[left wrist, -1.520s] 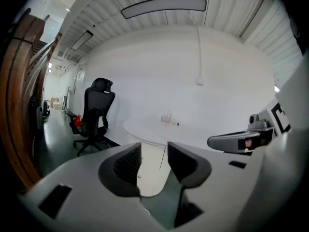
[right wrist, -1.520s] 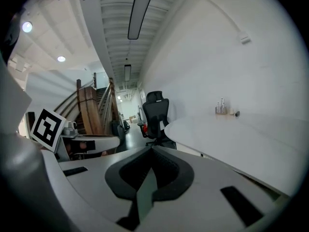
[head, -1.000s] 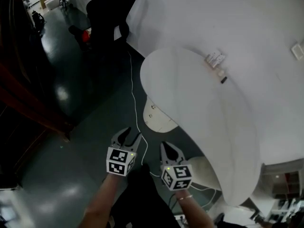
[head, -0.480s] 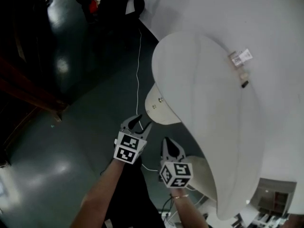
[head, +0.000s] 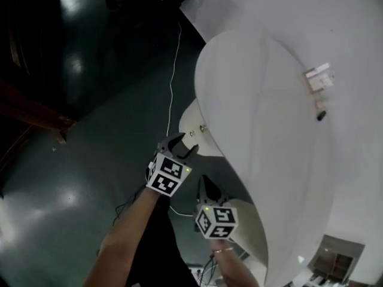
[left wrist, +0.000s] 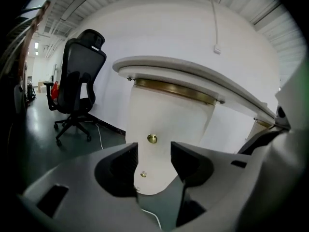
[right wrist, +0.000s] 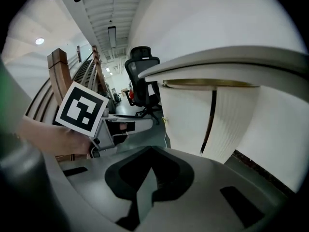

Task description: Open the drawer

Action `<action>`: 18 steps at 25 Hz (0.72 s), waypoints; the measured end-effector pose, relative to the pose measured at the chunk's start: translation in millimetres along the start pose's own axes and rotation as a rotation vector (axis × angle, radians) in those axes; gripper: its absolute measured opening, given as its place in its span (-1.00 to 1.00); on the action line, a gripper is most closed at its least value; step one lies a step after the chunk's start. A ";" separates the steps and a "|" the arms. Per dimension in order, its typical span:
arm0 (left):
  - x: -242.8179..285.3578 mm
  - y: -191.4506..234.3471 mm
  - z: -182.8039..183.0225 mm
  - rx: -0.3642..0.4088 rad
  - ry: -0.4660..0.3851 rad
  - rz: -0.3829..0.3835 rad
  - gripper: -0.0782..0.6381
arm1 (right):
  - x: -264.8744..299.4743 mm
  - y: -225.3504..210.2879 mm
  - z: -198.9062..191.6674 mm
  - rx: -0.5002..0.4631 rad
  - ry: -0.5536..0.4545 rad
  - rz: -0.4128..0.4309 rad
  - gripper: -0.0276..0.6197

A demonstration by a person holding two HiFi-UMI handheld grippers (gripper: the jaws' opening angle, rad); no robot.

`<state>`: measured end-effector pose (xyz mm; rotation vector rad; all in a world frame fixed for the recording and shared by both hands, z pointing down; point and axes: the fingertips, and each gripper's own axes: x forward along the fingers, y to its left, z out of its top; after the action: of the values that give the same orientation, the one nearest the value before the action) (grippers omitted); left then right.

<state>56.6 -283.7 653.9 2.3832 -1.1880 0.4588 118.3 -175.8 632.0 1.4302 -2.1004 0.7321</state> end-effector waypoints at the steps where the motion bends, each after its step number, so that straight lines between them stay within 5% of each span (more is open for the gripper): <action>1: 6.1 0.7 -0.5 0.006 0.007 -0.004 -0.24 | 5.4 -0.4 -1.8 -0.003 0.009 0.006 -0.91; 18: 77.3 6.2 3.2 0.016 0.074 -0.054 -0.25 | 35.3 -19.9 -18.8 -0.060 0.114 -0.010 -0.91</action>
<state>96.4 -340.2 689.1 2.3837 -1.0884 0.5359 127.2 -193.1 672.2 1.3342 -2.0106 0.7238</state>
